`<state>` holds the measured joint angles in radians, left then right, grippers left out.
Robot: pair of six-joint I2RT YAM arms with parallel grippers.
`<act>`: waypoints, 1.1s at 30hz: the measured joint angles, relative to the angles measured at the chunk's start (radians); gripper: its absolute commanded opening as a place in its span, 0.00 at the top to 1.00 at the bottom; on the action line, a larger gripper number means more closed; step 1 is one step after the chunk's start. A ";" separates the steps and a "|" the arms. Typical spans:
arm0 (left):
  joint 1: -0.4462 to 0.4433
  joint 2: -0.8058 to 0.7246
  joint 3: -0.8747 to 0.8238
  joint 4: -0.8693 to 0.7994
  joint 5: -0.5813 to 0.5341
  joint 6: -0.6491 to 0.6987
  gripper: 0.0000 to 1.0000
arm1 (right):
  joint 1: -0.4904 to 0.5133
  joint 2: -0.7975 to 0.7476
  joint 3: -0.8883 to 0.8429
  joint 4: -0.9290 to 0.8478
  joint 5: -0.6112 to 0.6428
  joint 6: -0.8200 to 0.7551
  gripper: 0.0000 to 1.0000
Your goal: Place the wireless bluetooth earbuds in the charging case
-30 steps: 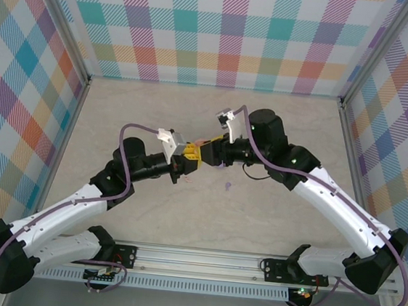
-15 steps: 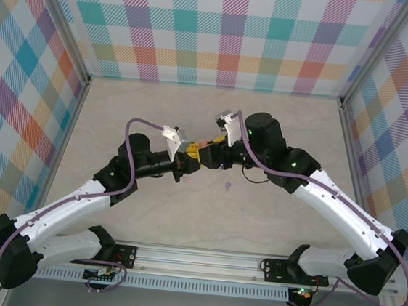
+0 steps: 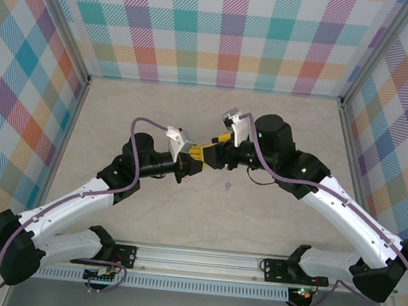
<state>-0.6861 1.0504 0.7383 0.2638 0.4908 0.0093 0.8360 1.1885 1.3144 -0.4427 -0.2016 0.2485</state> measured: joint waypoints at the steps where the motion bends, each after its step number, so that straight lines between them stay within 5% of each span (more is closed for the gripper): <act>1: 0.000 0.000 0.000 0.000 0.002 -0.002 0.87 | 0.000 0.000 0.000 0.000 0.000 0.000 0.41; 7: 0.000 0.000 0.000 -0.003 -0.008 -0.011 0.87 | 0.002 -0.001 -0.014 -0.001 0.064 0.009 0.46; 13: 0.000 0.000 0.000 -0.011 -0.050 -0.017 0.87 | -0.029 -0.001 -0.025 -0.074 0.303 0.083 0.45; 24: -0.001 -0.007 0.000 -0.043 -0.140 -0.047 0.85 | -0.439 0.000 -0.158 -0.282 0.414 0.254 0.37; 33: -0.001 -0.019 0.000 -0.083 -0.217 -0.073 0.85 | -0.645 0.116 -0.215 -0.372 0.444 0.348 0.37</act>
<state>-0.6868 1.0309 0.7383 0.1806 0.2741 -0.0635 0.1913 1.3045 1.0992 -0.8143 0.2420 0.5968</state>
